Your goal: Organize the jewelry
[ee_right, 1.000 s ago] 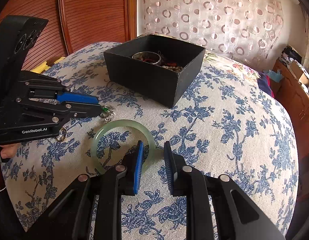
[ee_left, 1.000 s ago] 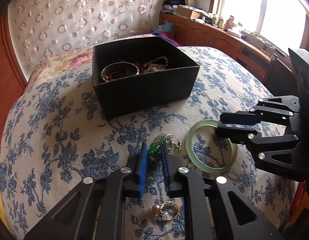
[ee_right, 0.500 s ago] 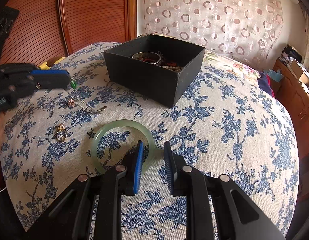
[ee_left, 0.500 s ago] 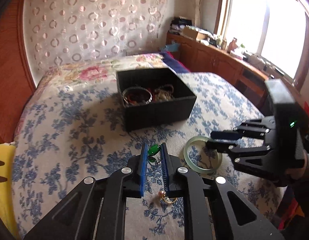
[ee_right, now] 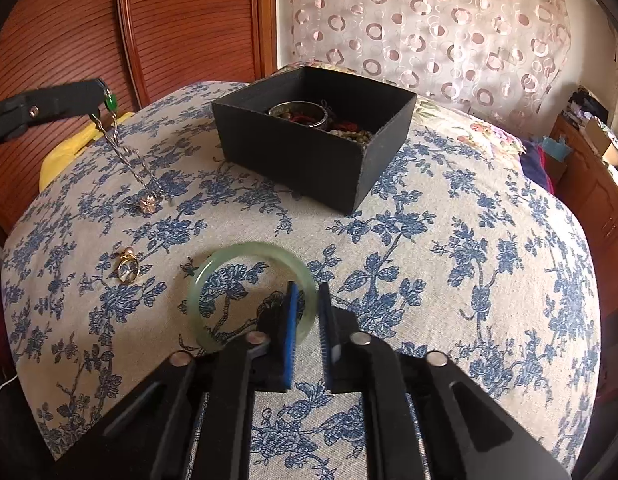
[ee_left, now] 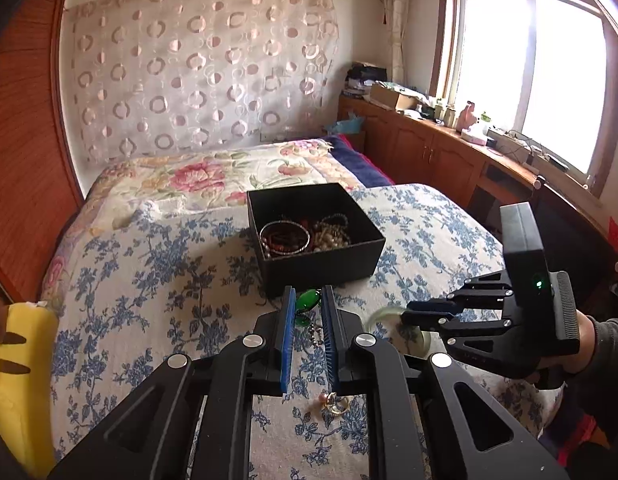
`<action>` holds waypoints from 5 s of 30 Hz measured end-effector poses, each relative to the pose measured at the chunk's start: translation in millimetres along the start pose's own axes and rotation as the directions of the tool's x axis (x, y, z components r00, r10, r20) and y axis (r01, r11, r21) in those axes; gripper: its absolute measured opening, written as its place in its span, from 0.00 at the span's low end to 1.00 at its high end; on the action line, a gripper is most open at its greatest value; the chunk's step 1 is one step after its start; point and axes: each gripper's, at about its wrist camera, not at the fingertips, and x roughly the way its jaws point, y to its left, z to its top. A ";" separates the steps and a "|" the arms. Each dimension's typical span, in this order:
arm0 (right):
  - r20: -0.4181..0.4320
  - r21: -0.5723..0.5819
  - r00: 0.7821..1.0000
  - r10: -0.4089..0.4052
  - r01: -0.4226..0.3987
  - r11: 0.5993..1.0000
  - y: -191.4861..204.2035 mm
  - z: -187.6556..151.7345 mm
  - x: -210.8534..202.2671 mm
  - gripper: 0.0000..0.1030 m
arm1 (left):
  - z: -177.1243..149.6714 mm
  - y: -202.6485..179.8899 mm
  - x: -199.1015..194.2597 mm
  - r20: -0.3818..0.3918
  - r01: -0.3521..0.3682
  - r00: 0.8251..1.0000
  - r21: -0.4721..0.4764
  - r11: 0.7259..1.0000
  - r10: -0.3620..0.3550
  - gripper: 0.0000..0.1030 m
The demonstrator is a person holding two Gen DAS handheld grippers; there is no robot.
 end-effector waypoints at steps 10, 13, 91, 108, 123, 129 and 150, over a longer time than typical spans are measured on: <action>0.086 -0.009 0.996 -0.016 0.016 1.000 -3.5 17.2 -24.6 0.08 | 14.1 2.7 -4.2 0.030 -0.019 0.999 0.002 1.000 0.019 0.12; 0.097 -0.017 0.995 -0.022 0.023 1.000 -6.9 27.0 -30.2 0.08 | 19.8 4.3 -3.5 0.036 -0.023 0.999 0.002 1.000 0.023 0.12; 0.101 -0.100 0.978 0.185 -0.175 0.980 77.2 15.5 -21.6 0.33 | -14.4 59.6 19.0 -0.109 -0.135 0.985 0.023 0.991 0.136 0.80; -0.022 -0.201 0.987 0.157 -0.158 0.967 108.6 16.4 11.0 0.36 | -58.4 83.3 27.8 -0.205 -0.128 0.971 -0.031 0.991 0.119 0.81; 0.040 -0.158 0.991 0.125 -0.117 0.980 73.9 14.2 -9.7 0.21 | -48.6 53.4 62.3 -0.243 -0.043 0.969 -0.007 0.999 0.040 0.81; 0.060 -0.102 0.991 0.118 -0.111 0.988 52.3 16.3 -17.3 0.21 | -44.7 44.3 77.0 -0.262 -0.021 0.965 0.001 1.000 0.020 0.62; 0.116 -0.050 0.988 0.101 -0.096 0.994 29.9 35.0 -35.9 0.21 | -29.1 28.7 65.4 -0.174 -0.024 0.984 0.023 0.999 0.027 0.14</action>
